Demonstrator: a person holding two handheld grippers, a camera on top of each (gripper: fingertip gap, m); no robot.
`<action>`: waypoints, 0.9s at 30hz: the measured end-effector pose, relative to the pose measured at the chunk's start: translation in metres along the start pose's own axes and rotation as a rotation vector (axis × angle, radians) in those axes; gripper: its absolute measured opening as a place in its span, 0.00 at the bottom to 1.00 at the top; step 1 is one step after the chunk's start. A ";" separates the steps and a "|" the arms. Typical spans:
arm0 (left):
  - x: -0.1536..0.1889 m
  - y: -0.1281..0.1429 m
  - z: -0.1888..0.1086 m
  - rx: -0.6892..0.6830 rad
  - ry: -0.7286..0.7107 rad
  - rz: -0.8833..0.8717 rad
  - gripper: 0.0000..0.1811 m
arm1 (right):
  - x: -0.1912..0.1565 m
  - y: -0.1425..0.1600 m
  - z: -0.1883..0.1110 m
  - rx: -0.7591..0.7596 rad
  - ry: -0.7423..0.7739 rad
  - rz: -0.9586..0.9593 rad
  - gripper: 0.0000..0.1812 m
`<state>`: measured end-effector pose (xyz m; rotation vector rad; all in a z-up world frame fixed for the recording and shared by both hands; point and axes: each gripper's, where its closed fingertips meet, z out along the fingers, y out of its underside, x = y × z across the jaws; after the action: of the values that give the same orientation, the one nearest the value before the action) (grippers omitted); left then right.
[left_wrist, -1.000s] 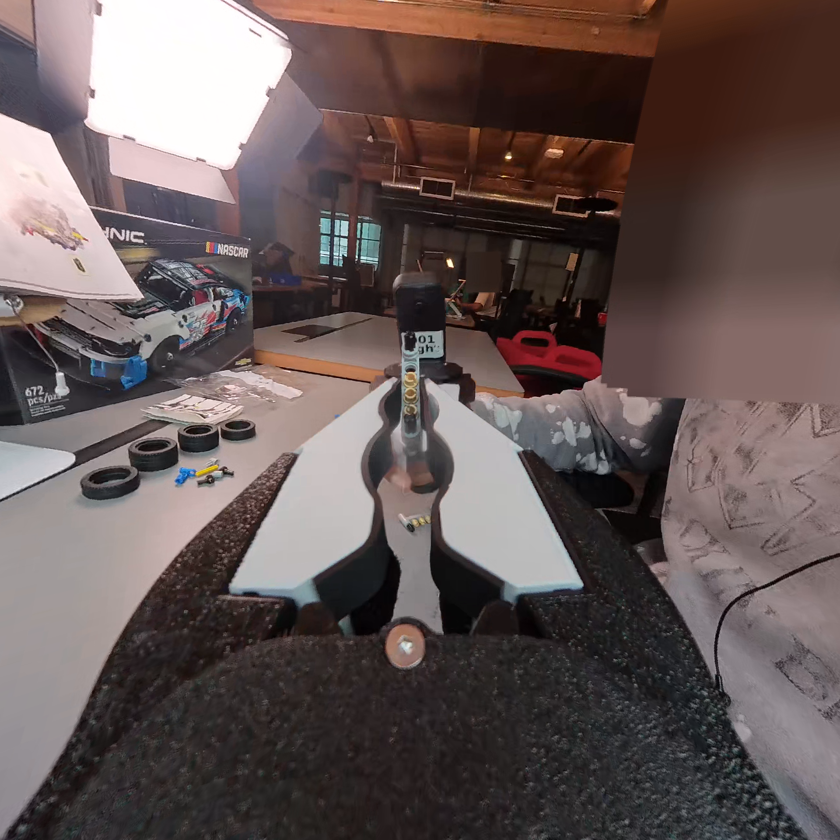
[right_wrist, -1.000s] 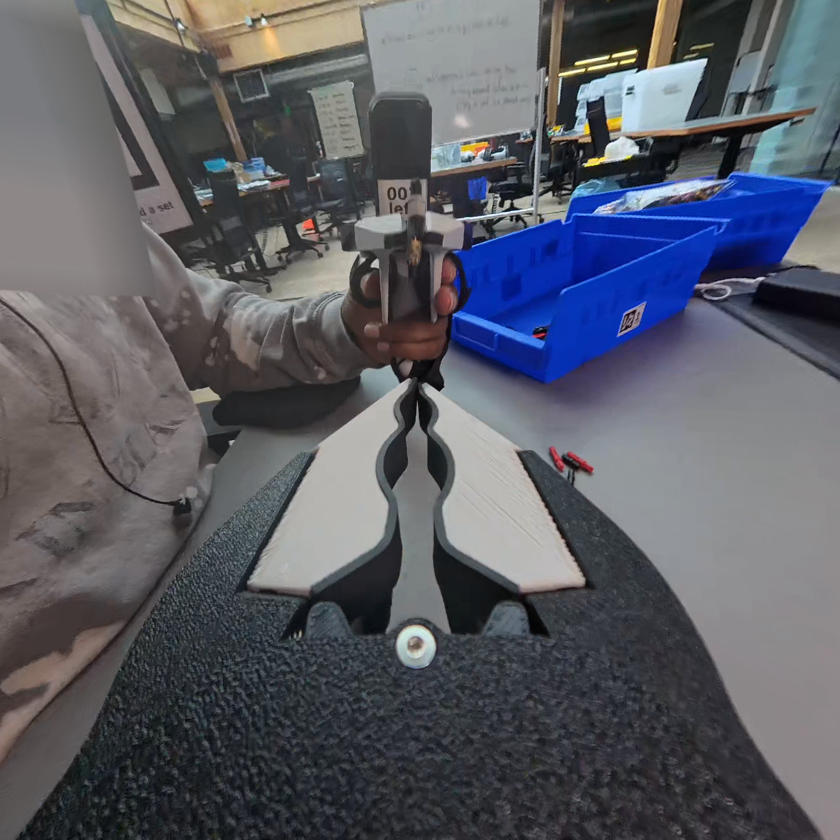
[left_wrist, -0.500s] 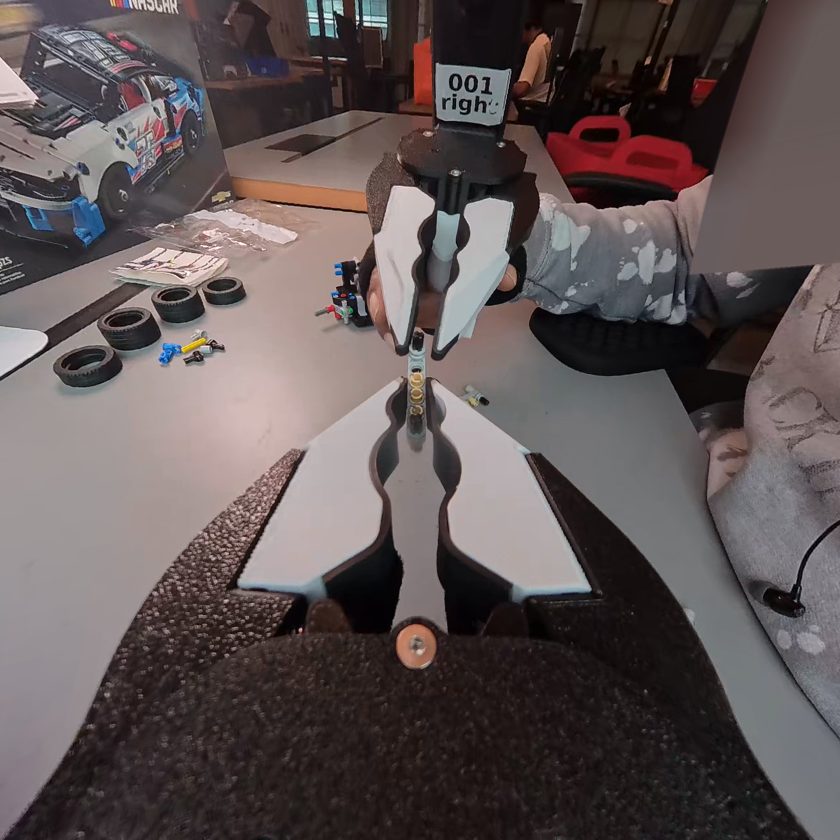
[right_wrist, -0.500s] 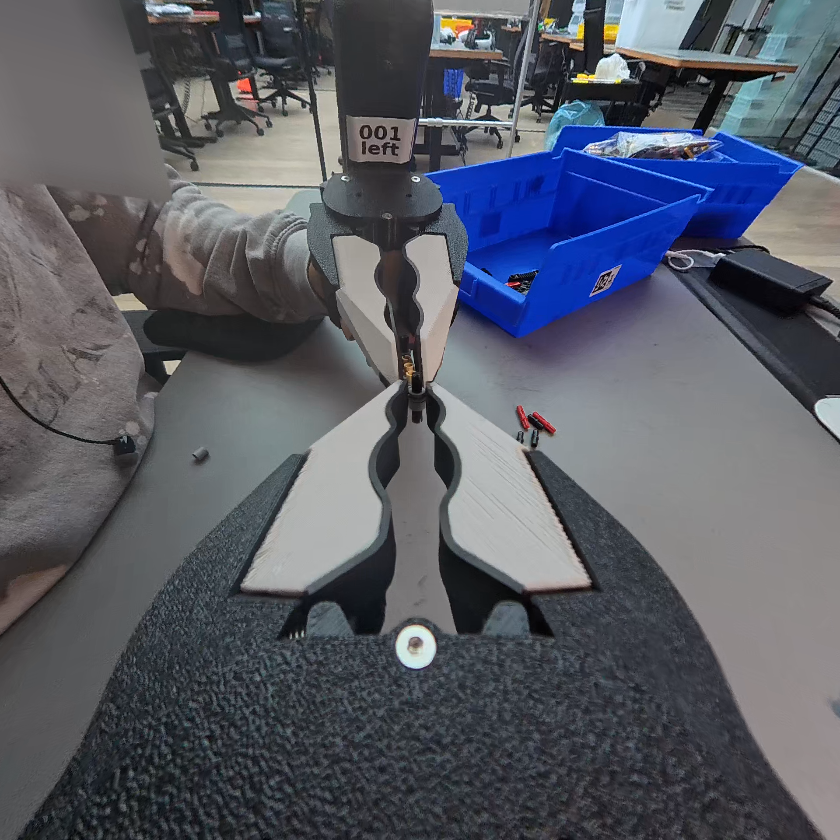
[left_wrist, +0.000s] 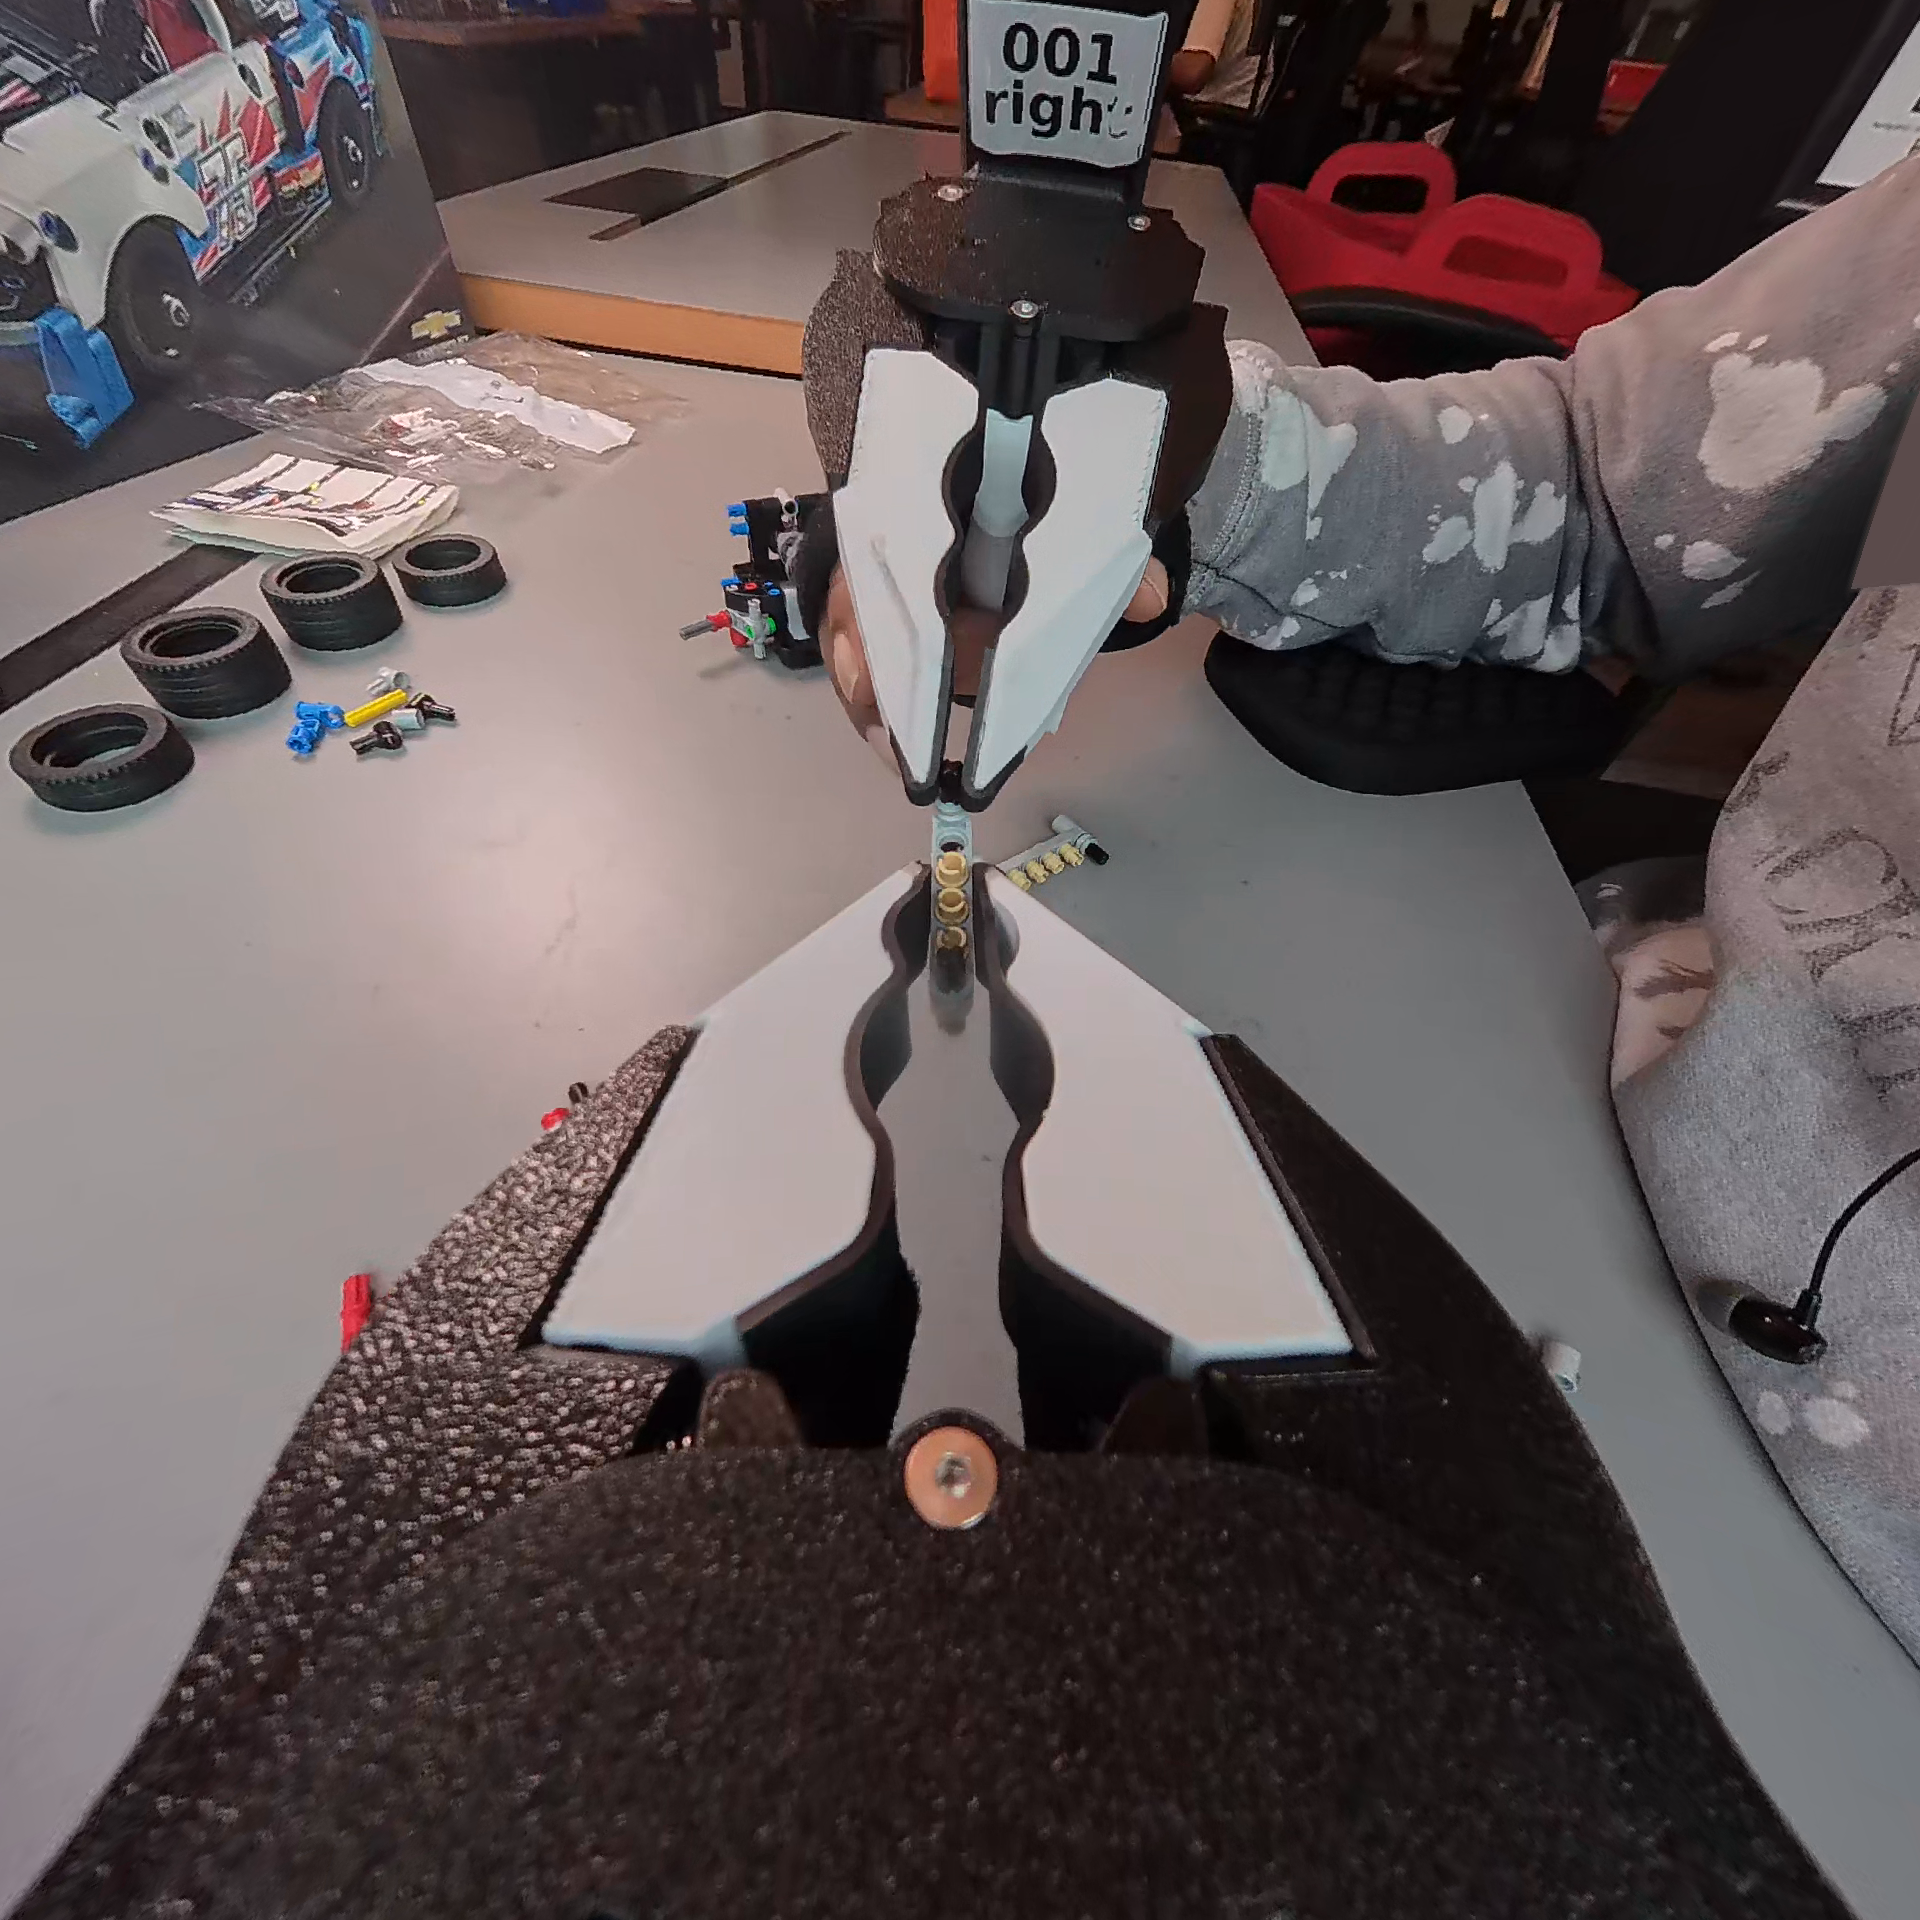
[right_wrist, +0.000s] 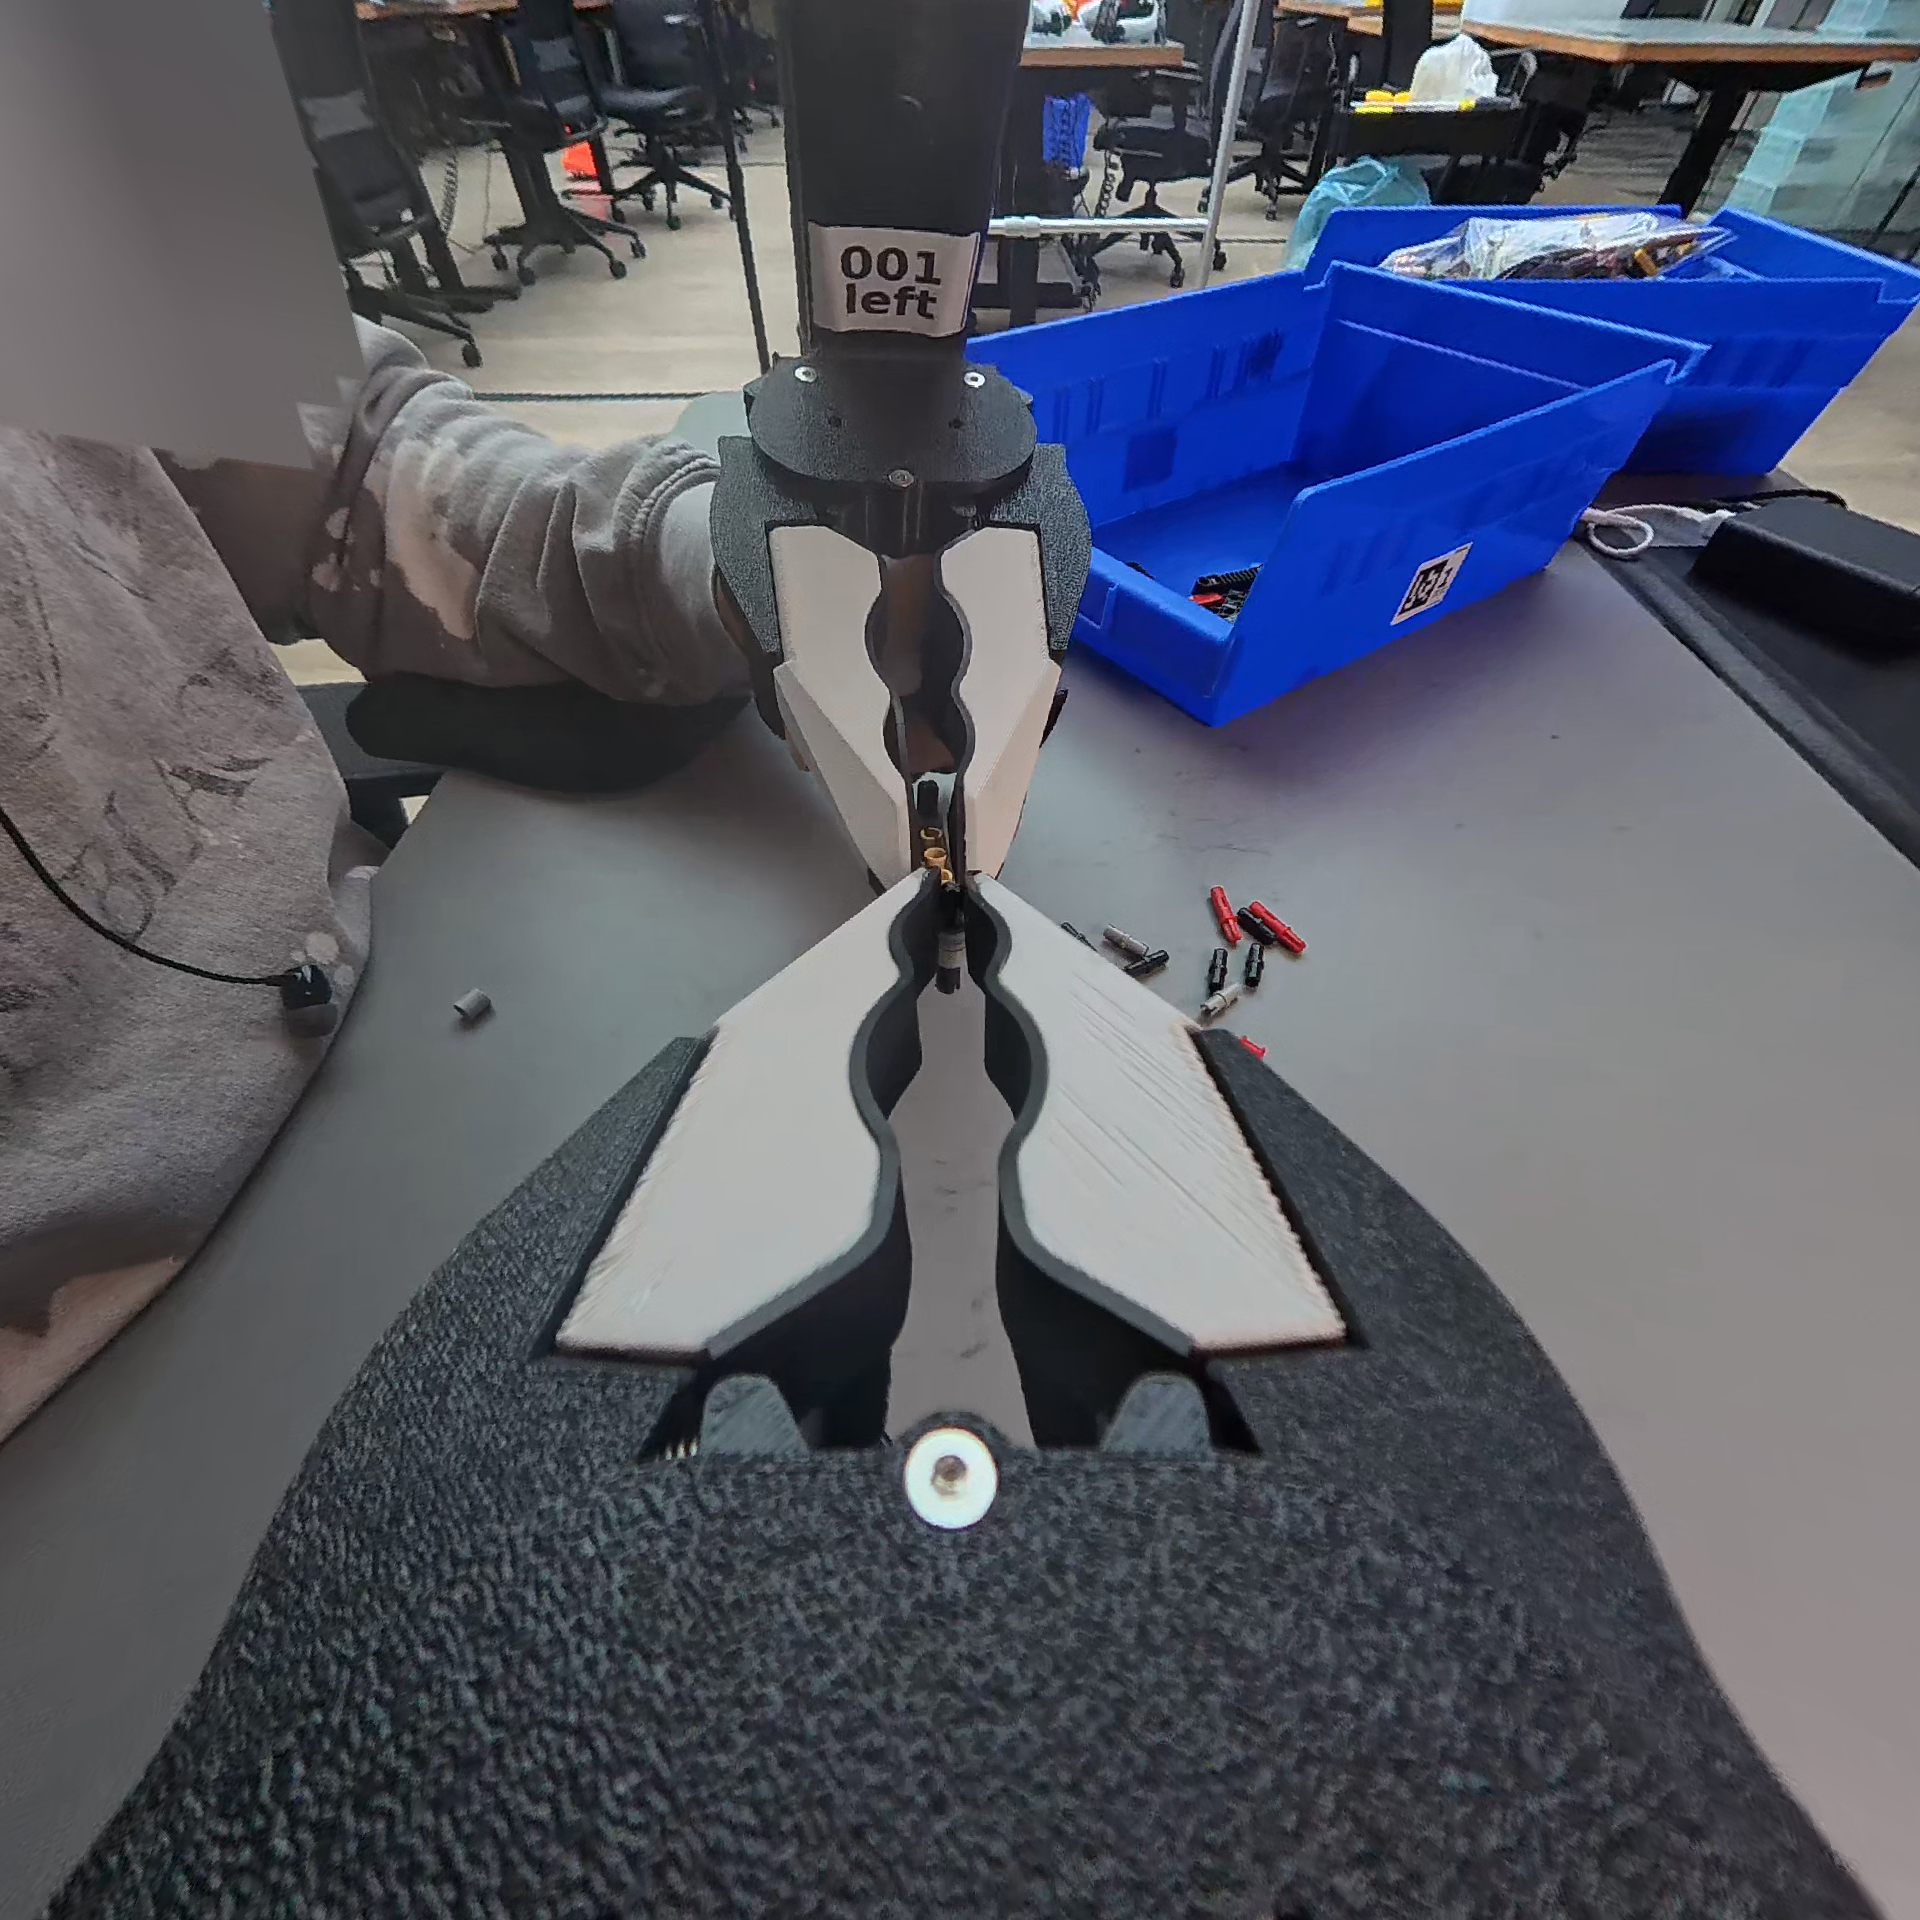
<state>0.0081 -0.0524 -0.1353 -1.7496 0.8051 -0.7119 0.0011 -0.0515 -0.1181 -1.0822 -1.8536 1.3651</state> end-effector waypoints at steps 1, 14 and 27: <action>0.000 0.000 0.000 0.005 0.005 -0.018 0.04 | 0.001 0.000 0.001 0.008 -0.003 0.022 0.02; 0.014 0.016 0.010 -0.103 0.101 -0.157 0.04 | -0.014 0.011 0.014 0.002 -0.123 0.130 0.01; 0.018 0.023 0.005 -0.168 0.151 -0.273 0.04 | -0.016 0.011 0.022 0.044 -0.162 0.207 0.01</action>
<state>0.0185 -0.0689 -0.1577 -1.9995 0.7520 -0.9914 -0.0062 -0.0745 -0.1351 -1.1986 -1.8551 1.6475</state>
